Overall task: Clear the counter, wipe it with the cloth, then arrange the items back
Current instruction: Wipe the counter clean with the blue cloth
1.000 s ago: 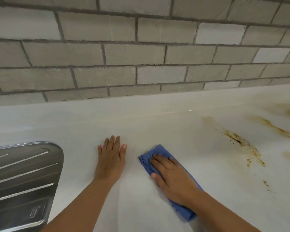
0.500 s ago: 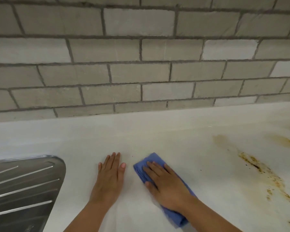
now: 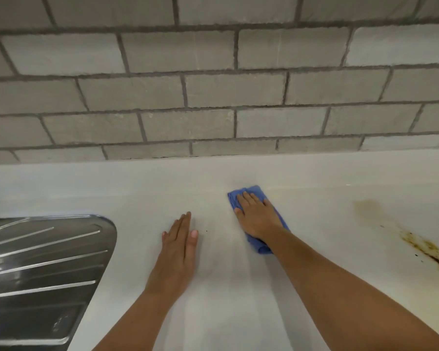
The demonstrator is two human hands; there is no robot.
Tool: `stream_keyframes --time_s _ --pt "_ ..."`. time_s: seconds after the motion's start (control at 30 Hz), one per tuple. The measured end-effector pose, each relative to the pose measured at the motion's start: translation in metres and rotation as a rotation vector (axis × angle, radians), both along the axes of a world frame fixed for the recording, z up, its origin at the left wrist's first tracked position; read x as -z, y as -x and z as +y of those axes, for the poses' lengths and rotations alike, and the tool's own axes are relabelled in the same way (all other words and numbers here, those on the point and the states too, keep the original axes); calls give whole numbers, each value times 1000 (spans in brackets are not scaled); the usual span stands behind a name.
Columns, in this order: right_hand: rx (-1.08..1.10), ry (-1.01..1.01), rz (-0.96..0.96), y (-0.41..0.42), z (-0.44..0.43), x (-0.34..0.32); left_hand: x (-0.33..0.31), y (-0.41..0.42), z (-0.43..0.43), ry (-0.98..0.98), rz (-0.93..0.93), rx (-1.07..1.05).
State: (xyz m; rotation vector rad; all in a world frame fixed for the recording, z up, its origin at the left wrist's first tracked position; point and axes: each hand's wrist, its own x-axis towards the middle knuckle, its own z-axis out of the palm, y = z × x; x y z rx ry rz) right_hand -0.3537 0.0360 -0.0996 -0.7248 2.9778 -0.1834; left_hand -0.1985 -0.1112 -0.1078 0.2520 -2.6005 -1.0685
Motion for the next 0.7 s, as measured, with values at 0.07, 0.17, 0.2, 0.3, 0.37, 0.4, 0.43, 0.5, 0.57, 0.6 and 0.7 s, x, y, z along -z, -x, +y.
stream_keyframes --time_s 0.07,0.17,0.2,0.3,0.37,0.4,0.43,0.5,0.57,0.6,0.7 --pt "-134 13 -10 -23 -22 1 -5 -3 2 -156 66 -69" --pt "-364 100 39 -65 -24 4 -13 -7 -1 -424 161 -183" --pt "-455 148 40 -81 -13 3 -14 -8 -3 -473 177 -206" --pt "-667 261 -43 -121 43 -1 -15 -8 -6 -508 179 -230" --pt "-680 309 63 -118 81 2 -14 -9 -5 -512 176 -228" --pt "-614 320 106 -104 95 3 -14 -9 -4 -515 175 -224" --pt "-512 304 107 -86 103 2 -13 -9 -4 -516 176 -218" --pt "-224 180 79 -50 101 2 -12 -8 -5 -511 180 -208" --pt "-38 45 64 -38 74 -2 -12 -6 -7 -489 182 -203" --pt "-20 38 64 -44 60 -3 -12 -6 -7 -475 179 -202" --pt "-159 90 27 -92 41 0 -12 -5 -6 -431 164 -196"
